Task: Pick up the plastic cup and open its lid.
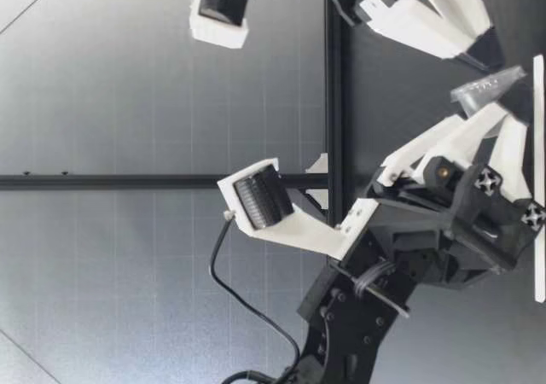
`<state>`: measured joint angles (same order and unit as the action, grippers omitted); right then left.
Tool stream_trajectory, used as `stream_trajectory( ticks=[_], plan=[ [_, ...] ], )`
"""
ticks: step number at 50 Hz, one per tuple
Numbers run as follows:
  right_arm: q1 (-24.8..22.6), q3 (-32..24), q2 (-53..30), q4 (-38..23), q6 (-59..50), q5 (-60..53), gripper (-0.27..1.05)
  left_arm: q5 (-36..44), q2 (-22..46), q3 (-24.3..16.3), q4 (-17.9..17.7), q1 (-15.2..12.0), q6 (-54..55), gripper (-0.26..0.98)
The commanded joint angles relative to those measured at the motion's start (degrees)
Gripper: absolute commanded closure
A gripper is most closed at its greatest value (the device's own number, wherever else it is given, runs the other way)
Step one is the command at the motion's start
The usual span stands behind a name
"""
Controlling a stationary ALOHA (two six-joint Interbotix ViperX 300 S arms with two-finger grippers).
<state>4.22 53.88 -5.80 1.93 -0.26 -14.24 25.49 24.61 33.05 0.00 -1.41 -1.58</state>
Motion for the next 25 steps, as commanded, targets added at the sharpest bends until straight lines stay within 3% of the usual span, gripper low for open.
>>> stream_trajectory(
  ticks=[1,14,25],
  plan=[
    [0.4,0.0,2.8,0.1,0.1,-0.2,0.95,0.2,-1.1,-0.9,0.0,0.1,0.1,0.53],
    [0.4,1.4,14.9,-0.2,0.9,-1.3,0.95,3.4,-4.7,2.8,-0.1,0.2,1.2,0.55],
    [0.4,2.5,25.4,-6.2,2.5,-10.5,0.93,17.4,-12.7,11.3,-0.3,0.1,4.5,0.55]
  ],
)
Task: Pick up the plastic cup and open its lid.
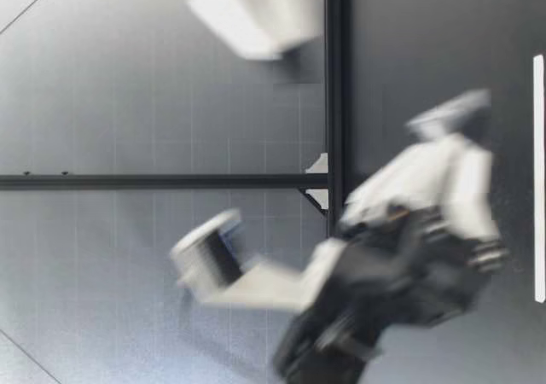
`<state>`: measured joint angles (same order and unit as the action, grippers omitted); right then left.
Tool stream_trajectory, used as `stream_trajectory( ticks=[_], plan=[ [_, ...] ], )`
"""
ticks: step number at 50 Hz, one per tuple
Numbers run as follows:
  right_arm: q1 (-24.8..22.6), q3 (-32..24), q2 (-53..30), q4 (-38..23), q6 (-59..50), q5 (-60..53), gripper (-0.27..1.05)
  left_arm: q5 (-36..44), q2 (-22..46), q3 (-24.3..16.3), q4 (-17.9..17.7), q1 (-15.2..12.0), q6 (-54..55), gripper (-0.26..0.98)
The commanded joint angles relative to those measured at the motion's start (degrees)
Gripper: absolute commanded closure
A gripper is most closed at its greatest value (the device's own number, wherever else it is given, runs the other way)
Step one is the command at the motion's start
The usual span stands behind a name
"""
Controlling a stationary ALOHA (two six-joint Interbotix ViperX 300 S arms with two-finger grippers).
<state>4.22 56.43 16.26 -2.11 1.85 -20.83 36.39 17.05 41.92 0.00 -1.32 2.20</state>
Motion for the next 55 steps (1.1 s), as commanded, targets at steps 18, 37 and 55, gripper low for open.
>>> stream_trajectory(
  ticks=[18,37,55],
  plan=[
    [0.3,1.8,5.7,-7.2,16.3,-15.8,0.64,29.4,-10.9,11.0,-0.3,0.1,6.9,0.55],
    [0.4,0.9,2.6,-6.8,46.1,-16.0,0.26,35.1,-11.0,10.5,-0.3,0.1,9.8,0.55],
    [0.0,-1.2,-4.7,-1.1,62.1,-19.8,0.26,35.1,-10.5,9.1,-0.3,0.1,12.7,0.55]
  ],
)
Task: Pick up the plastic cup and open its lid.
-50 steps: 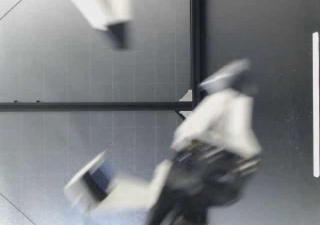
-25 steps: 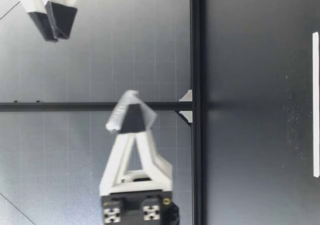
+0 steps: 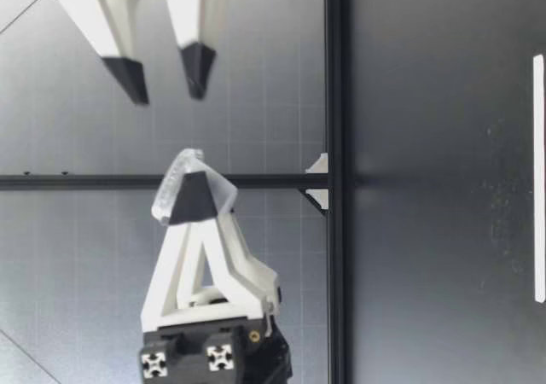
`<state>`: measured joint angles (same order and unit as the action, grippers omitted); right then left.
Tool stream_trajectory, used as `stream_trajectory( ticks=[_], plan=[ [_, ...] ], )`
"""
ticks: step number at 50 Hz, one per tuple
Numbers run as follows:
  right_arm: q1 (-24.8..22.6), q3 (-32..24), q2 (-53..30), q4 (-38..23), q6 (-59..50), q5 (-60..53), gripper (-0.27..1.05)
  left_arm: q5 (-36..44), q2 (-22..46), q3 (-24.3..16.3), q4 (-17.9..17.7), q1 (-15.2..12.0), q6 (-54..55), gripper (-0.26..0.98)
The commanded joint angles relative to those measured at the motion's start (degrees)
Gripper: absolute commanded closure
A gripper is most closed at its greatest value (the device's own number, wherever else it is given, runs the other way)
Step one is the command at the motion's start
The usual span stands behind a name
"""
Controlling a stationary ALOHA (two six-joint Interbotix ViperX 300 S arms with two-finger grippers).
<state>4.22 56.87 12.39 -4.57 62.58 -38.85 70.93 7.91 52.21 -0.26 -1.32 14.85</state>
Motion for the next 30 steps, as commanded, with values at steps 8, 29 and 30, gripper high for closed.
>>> stream_trajectory(
  ticks=[8,29,30],
  plan=[
    [0.0,-2.6,-3.0,4.0,3.5,-3.9,0.26,0.4,-1.3,-1.1,0.0,0.1,0.4,0.55],
    [0.0,-4.0,-4.0,4.4,3.4,-4.0,0.26,0.3,-1.1,-1.2,0.0,0.1,0.4,0.55],
    [0.0,-4.0,-4.0,4.4,3.4,-4.0,0.26,0.3,-1.1,-1.2,0.0,0.1,0.4,0.55]
  ],
)
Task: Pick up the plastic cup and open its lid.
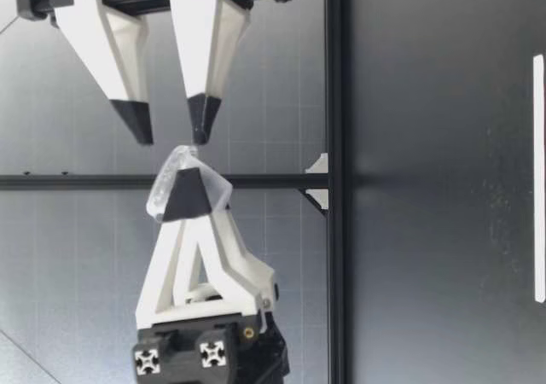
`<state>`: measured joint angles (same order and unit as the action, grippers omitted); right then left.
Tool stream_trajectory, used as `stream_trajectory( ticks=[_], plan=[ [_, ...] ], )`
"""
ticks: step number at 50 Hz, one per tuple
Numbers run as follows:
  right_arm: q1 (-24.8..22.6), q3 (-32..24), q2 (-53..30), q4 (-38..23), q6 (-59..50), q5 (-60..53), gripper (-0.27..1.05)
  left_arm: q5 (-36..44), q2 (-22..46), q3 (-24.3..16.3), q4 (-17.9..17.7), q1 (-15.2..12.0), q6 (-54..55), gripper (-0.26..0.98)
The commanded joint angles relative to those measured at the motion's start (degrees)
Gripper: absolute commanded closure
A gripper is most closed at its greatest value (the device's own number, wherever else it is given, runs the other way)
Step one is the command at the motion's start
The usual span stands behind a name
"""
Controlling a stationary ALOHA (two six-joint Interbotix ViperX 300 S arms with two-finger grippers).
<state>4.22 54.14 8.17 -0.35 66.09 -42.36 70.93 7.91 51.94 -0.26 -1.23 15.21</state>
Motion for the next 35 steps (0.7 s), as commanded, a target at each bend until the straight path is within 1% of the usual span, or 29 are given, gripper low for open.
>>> stream_trajectory(
  ticks=[1,10,18,29,35],
  plan=[
    [0.0,-1.3,0.2,0.2,-0.1,-0.5,0.26,0.2,-1.1,-1.0,0.0,0.0,0.1,0.55],
    [0.0,-1.9,-0.3,0.2,-0.1,-0.6,0.26,-0.1,-1.1,-1.0,0.0,0.0,0.2,0.55],
    [0.0,-1.9,1.1,0.6,0.1,-1.8,0.26,-0.5,-0.7,-0.8,0.1,0.0,0.2,0.55],
    [1.6,1.1,7.5,4.4,0.6,-5.3,0.26,-1.6,-0.1,-0.6,0.2,0.6,0.2,0.56],
    [1.5,2.1,8.1,4.6,-0.1,-5.5,0.26,-1.9,-0.7,-0.4,0.2,0.6,0.0,0.56]
  ],
)
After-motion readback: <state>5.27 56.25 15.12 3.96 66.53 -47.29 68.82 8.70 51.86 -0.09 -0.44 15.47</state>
